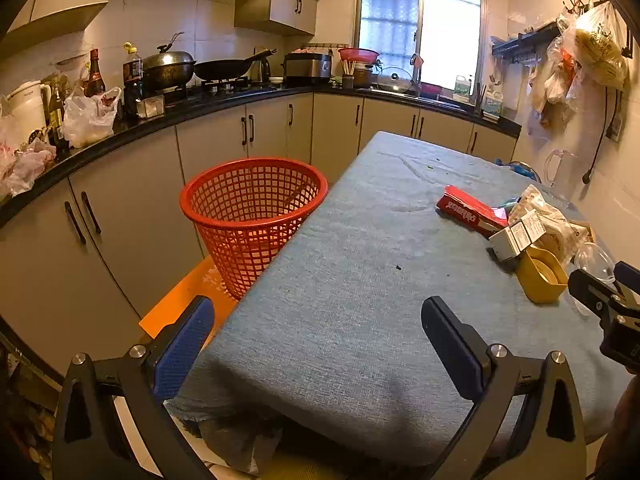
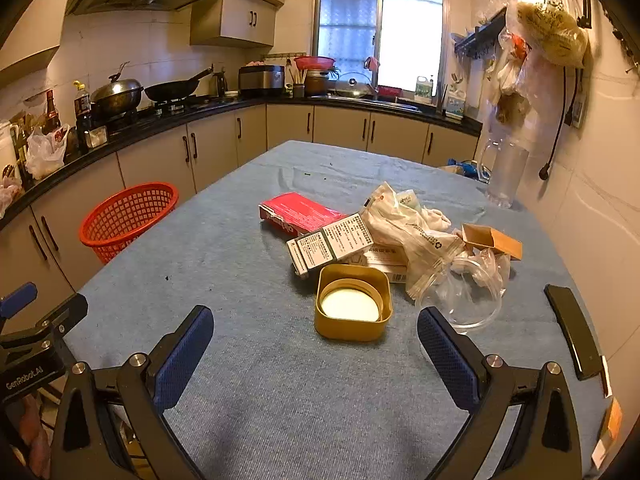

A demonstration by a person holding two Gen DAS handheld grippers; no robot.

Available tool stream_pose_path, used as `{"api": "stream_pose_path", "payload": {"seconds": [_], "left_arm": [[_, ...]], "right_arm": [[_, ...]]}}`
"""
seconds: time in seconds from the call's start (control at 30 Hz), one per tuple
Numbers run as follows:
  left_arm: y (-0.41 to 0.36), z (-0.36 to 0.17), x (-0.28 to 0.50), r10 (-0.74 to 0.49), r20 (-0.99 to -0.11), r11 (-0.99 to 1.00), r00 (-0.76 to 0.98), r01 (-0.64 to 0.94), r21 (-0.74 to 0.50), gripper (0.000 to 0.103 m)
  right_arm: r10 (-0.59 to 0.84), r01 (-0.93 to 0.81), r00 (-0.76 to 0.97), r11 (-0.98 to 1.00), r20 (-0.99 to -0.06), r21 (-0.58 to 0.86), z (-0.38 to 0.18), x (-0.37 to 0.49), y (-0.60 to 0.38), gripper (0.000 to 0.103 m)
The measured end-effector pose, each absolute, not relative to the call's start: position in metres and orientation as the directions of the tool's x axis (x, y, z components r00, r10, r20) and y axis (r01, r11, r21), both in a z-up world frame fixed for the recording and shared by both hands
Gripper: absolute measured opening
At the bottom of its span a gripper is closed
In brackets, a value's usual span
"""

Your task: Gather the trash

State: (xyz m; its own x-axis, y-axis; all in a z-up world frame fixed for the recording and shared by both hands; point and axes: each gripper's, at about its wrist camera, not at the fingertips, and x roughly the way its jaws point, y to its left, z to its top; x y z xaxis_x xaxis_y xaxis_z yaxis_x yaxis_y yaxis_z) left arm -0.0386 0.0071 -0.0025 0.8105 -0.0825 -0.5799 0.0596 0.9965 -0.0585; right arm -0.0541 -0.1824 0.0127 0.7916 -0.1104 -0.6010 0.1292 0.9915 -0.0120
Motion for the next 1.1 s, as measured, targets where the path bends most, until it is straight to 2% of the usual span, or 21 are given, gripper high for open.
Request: {"api": "stream_pose_path", "payload": {"seconds": [0.23, 0.57, 0.87, 1.03, 1.1], "left_arm": [[0.01, -0.001, -0.037, -0.063, -0.587, 0.998, 0.807, 0.047, -0.041, 0.103], [-0.005, 0.004, -0.023, -0.069, -0.579, 0.996, 0.813, 0.09, 0.008, 0.103], [-0.054, 0.01, 0.003, -0.21, -0.605, 0.956, 0.768, 0.29, 0.036, 0.103], [-0.084, 0.01, 0.011, -0.299, -0.618, 0.915, 0.727, 0.401, 0.029, 0.103], [-0.096, 0.01, 0.014, -0.341, -0.626, 0.895, 0.701, 0.445, 0.011, 0.098]], "right_arm": [[-0.127, 0.124, 0.778, 0.991, -0.615, -0.048, 0.009, -0.055, -0.181, 0.103], [-0.133, 0.146, 0.812, 0.989, -0.569, -0.022, 0.011, -0.054, -0.204, 0.103], [-0.147, 0.246, 0.815, 0.963, -0.561, 0.106, 0.022, -0.058, -0.276, 0.102], [-0.145, 0.283, 0.818, 0.944, -0.557, 0.171, 0.018, -0.064, -0.313, 0.097], [-0.139, 0.286, 0.815, 0.941, -0.563, 0.182, 0.014, -0.065, -0.321, 0.095]]}}
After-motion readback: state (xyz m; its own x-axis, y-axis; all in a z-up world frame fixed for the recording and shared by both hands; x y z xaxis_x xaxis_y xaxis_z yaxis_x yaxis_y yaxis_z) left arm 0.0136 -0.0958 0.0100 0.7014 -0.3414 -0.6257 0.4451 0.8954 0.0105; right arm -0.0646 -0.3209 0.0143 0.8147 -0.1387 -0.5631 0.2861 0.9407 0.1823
